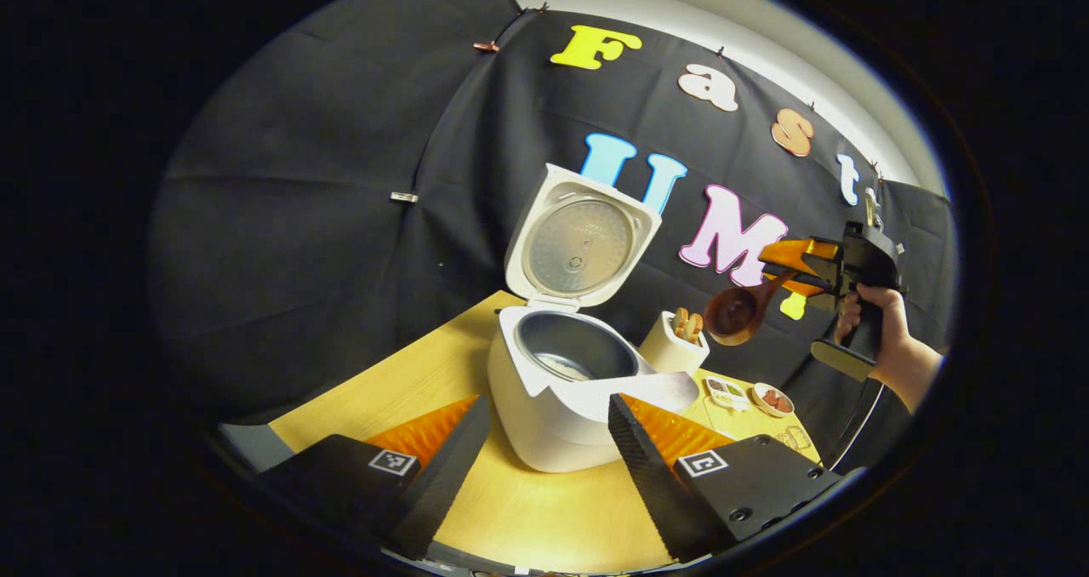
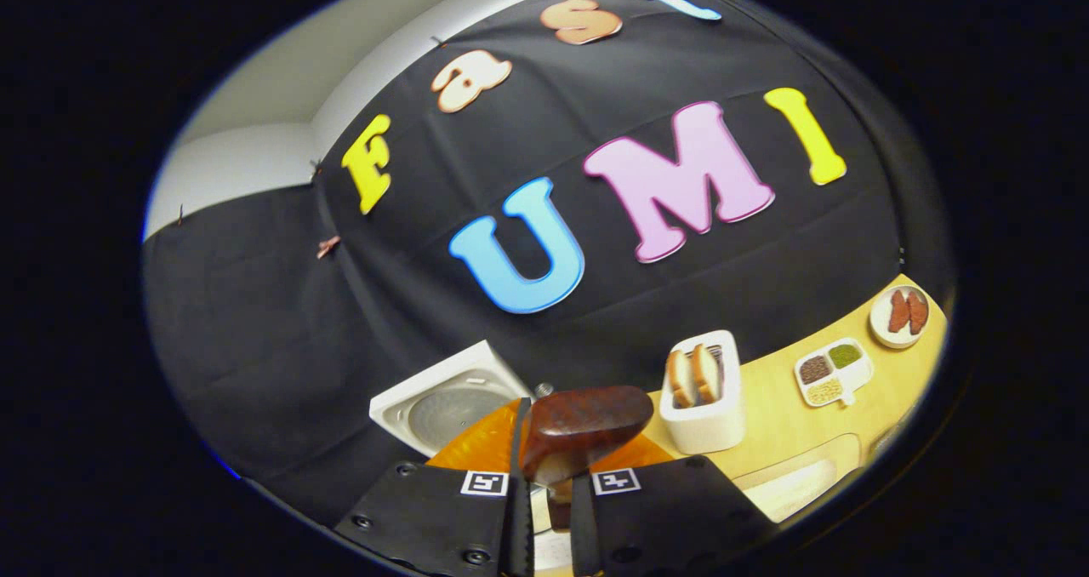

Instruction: Close the left gripper, press the button to open the rice cooker; take a wooden spoon from the chopstick holder with the right hand, scoop a spoonful of rice and pour it into the rice cooker, then put the wooden spoon back into the chopstick holder.

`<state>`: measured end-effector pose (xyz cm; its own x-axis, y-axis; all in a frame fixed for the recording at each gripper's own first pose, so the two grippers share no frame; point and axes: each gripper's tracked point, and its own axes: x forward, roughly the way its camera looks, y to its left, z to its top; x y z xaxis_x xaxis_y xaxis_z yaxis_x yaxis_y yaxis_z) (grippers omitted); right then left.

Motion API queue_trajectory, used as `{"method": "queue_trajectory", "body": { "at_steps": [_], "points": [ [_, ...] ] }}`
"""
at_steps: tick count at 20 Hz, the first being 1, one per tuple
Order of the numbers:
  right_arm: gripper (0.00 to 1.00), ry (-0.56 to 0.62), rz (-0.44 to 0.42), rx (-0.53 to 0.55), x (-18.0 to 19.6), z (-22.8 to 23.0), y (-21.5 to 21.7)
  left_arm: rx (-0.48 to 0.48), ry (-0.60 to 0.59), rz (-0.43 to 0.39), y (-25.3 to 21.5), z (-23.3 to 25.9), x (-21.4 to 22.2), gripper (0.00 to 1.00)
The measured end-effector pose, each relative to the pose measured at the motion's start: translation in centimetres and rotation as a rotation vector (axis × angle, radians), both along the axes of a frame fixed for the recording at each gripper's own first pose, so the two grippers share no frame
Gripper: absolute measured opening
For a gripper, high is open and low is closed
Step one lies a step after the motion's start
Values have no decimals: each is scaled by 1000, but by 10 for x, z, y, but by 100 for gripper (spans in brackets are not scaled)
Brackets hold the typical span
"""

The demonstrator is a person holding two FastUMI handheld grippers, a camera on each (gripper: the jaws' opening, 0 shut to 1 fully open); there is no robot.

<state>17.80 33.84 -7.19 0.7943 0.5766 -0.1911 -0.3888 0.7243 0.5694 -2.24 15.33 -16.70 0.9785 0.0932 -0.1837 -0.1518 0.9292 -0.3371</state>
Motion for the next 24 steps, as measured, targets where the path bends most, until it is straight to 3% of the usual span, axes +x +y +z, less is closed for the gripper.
{"method": "queue_trajectory", "body": {
  "at_steps": [8,13,19,24],
  "points": [
    [21,114,-266,83,38,-15,-230,14,14,-36,-67,14,16,96],
    [21,182,-359,-4,40,-75,-342,-3,40,-10,-122,22,27,96],
    [21,278,-351,-95,44,-148,-395,25,45,-6,-187,43,52,96],
    [22,353,-296,-116,44,-195,-393,73,27,45,-207,66,56,96]
  ]
}}
